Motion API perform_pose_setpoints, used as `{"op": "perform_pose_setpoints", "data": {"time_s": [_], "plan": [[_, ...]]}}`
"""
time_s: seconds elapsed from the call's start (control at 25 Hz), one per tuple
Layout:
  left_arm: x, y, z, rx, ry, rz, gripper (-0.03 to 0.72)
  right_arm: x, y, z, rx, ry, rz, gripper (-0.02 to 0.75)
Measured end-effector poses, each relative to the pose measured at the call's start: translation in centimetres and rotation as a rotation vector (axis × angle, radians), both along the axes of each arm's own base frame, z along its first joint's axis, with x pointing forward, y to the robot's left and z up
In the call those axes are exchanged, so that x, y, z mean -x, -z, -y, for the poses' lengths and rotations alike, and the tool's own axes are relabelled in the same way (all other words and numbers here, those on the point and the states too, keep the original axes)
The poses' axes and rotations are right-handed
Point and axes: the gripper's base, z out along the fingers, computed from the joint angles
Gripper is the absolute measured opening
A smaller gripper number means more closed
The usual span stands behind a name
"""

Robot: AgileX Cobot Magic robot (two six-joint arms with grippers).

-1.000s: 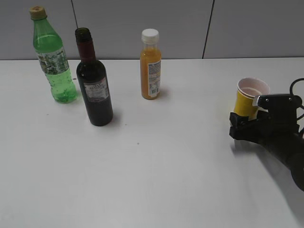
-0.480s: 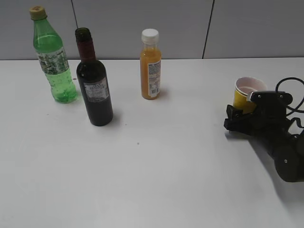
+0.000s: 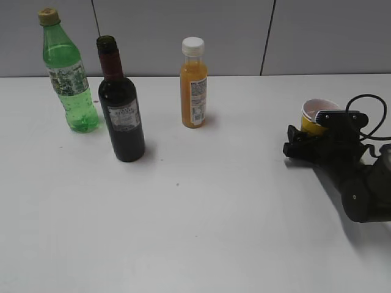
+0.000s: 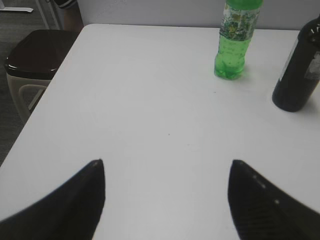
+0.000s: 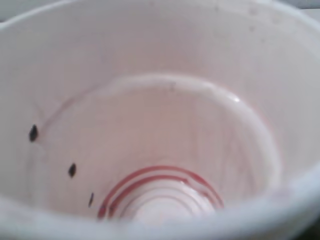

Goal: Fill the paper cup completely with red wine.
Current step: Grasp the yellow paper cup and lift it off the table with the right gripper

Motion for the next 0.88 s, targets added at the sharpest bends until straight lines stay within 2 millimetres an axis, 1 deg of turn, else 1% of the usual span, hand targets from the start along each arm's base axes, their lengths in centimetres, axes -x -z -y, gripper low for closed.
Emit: {"op": "perform_pose_setpoints", "data": {"time_s": [0.16, 0.32, 0.44, 0.52, 0.56, 0.88], "plan": [[0.00, 0.00, 0.00, 0.000, 0.000, 0.000, 0.582, -0.62, 0.43, -0.20, 0.003, -0.010, 0.020, 0.594], [0.00, 0.00, 0.00, 0.000, 0.000, 0.000, 0.582, -0.64, 0.49, -0.28, 0.006, -0.019, 0.029, 0.577], [0.00, 0.00, 0.00, 0.000, 0.000, 0.000, 0.582, -0.64, 0.49, -0.28, 0.006, -0.019, 0.030, 0.520], [0.00, 0.00, 0.00, 0.000, 0.000, 0.000, 0.582, -0.64, 0.51, -0.28, 0.006, -0.019, 0.030, 0.459], [0.00, 0.00, 0.00, 0.000, 0.000, 0.000, 0.582, -0.63, 0.53, -0.28, 0.005, -0.019, 0.031, 0.442], [0.00, 0.00, 0.00, 0.000, 0.000, 0.000, 0.582, -0.60, 0.31, -0.29, 0.002, -0.020, 0.029, 0.442]]}}
